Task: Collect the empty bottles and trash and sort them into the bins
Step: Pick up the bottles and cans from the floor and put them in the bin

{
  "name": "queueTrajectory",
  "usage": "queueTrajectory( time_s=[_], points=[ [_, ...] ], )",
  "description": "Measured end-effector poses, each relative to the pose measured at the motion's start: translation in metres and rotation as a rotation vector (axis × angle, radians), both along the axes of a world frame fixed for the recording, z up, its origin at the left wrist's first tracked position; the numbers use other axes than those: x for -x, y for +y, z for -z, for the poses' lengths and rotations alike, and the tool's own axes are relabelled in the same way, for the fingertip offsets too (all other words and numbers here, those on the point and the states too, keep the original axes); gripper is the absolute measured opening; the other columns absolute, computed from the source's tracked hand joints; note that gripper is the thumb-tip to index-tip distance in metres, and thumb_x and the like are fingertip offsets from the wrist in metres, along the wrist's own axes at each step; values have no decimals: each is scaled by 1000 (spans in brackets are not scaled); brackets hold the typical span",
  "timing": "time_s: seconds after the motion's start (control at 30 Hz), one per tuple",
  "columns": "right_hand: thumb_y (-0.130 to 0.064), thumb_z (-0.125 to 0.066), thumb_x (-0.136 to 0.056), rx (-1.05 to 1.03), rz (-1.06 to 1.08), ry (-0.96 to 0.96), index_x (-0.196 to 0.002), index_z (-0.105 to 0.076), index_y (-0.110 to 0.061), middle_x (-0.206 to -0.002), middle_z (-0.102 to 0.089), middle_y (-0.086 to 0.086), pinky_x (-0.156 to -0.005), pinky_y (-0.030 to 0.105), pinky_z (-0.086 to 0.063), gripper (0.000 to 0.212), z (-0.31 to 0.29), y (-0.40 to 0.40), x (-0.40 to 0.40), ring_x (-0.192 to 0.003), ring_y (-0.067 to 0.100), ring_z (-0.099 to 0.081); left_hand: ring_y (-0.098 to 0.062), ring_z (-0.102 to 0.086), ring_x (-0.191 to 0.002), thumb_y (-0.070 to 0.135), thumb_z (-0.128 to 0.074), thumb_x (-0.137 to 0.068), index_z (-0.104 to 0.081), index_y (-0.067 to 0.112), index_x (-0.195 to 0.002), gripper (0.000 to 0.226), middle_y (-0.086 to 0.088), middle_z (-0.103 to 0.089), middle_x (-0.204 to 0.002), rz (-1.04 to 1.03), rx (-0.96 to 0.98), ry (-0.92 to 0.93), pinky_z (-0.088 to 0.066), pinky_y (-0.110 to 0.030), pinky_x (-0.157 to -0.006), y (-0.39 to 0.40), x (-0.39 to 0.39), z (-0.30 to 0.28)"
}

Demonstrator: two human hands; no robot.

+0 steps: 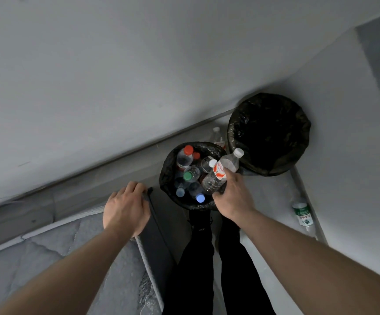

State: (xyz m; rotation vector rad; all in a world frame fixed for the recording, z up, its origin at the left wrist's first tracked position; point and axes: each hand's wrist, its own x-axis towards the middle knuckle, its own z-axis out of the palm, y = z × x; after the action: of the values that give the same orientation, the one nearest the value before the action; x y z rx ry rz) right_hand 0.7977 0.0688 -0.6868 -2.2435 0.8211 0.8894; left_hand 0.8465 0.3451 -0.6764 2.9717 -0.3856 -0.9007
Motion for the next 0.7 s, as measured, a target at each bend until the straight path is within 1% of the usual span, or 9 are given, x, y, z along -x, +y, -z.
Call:
queueTrajectory(
  time_s=[0.07,0.13,0.23,0.33,0.43,0.5,0.63,0.7],
  points=[
    [-28,-62,-89,-16,-14,27,-155,-22,-29,-151,-31,0,-93,40,-49,78,-9,-1,9,-117,29,-58,-26,-64,-99,33,-37,-89,-57,27,-115,34,3,-58,-118,23,-19,33,-48,-41,-91,0,-2,-1],
    [-27,-62,-88,-41,-8,42,-155,-22,-30,-151,-31,0,-98,40,-47,78,-20,-4,19,-121,30,-56,-26,-60,-112,32,-43,-91,-53,26,-128,39,2,-52,-133,58,-34,84,-44,-41,-99,-3,-6,-3],
    [-25,-62,-86,-58,8,36,-153,-25,-30,-150,-33,1,-107,41,-41,77,-42,-11,36,-130,31,-47,-29,-50,-129,31,-48,-90,-43,26,-141,52,-1,-36,-152,79,-30,186,-38,-43,-108,-16,-10,-12],
    [-26,-61,-88,-44,11,75,-153,-24,-28,-157,-26,4,-108,42,-40,75,-71,-23,53,-139,32,-36,-33,-44,-136,29,-49,-88,-37,26,-146,59,-4,-26,-160,83,-9,229,-36,-44,-113,-42,-7,-39],
    [-29,-60,-90,-19,42,104,-156,-22,-26,-163,-18,6,-110,42,-39,77,-113,-39,69,-145,33,-29,-31,-38,-140,29,-49,-90,-33,26,-151,64,-2,-19,-163,84,31,269,-33,-43,-116,-75,2,-88],
    [-32,-60,-90,-11,87,114,-158,-19,-25,-166,-12,7,-113,43,-36,80,-151,-50,79,-148,34,-23,-30,-36,-142,29,-51,-89,-33,27,-152,66,-1,-18,-164,97,68,278,-31,-44,-117,-99,7,-132],
    [-32,-60,-90,-6,217,57,-158,-21,-24,-167,-11,6,-116,43,-34,78,-244,-74,95,-149,33,-21,-30,-30,-145,31,-48,-87,-37,29,-151,65,1,-22,-163,180,160,301,-30,-47,-118,-138,8,-228],
    [-30,-60,-91,2,274,14,-156,-24,-24,-166,-13,7,-115,45,-34,75,-290,-85,104,-149,32,-23,-32,-30,-144,34,-44,-84,-43,29,-147,63,0,-28,-162,220,208,326,-32,-48,-117,-152,6,-271]
  ],
)
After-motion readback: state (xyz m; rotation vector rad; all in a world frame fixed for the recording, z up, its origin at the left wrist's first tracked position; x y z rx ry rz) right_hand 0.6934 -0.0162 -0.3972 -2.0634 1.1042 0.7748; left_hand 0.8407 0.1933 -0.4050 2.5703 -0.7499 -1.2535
